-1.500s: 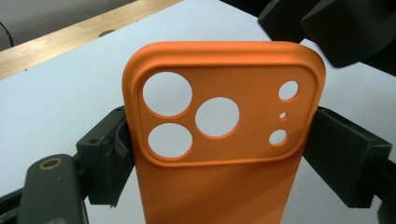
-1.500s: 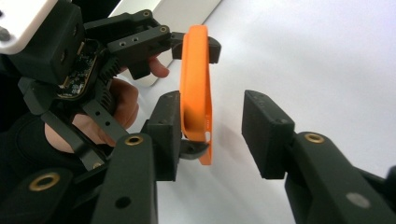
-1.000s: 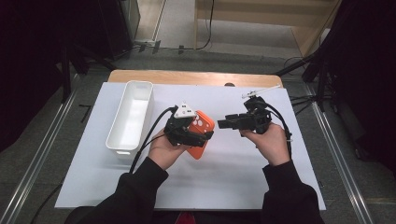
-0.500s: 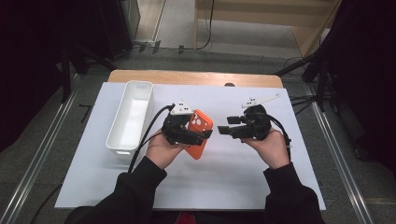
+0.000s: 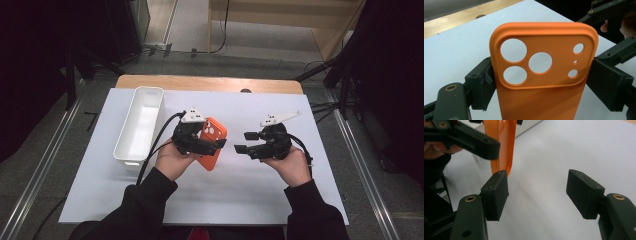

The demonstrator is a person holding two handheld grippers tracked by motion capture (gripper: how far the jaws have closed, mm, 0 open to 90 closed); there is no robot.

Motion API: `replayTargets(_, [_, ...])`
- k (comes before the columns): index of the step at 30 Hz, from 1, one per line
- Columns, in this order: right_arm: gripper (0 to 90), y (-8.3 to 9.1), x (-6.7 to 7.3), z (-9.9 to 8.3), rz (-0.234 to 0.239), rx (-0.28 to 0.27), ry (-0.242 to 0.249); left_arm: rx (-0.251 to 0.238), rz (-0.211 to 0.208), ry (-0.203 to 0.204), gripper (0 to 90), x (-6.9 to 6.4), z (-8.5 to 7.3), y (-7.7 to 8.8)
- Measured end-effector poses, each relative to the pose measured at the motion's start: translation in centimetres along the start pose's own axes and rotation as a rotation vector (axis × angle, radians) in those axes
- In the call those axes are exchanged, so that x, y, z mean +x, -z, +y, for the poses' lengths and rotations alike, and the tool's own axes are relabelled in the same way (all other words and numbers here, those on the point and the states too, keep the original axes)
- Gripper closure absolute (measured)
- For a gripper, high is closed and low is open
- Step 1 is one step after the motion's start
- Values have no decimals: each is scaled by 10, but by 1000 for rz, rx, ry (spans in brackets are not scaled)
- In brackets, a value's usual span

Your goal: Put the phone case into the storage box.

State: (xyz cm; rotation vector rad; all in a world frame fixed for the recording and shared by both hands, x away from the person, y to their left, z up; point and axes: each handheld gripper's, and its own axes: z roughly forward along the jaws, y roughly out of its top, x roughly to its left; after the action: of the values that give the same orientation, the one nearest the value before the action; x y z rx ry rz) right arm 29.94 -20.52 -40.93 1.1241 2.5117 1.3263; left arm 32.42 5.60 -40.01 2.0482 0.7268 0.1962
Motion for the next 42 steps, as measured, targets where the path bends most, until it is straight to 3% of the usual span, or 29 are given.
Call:
replayTargets(8, [329, 0, 1, -14, 23, -23, 11, -2, 2, 10, 159, 3, 0, 1])
replayTargets(23, [294, -8, 1, -41, 38, -13, 7, -7, 3, 17, 159, 5, 0, 4])
replayTargets(42, [290, -8, 7, -73, 1, 68, -15, -17, 2, 26, 159, 8, 1, 7])
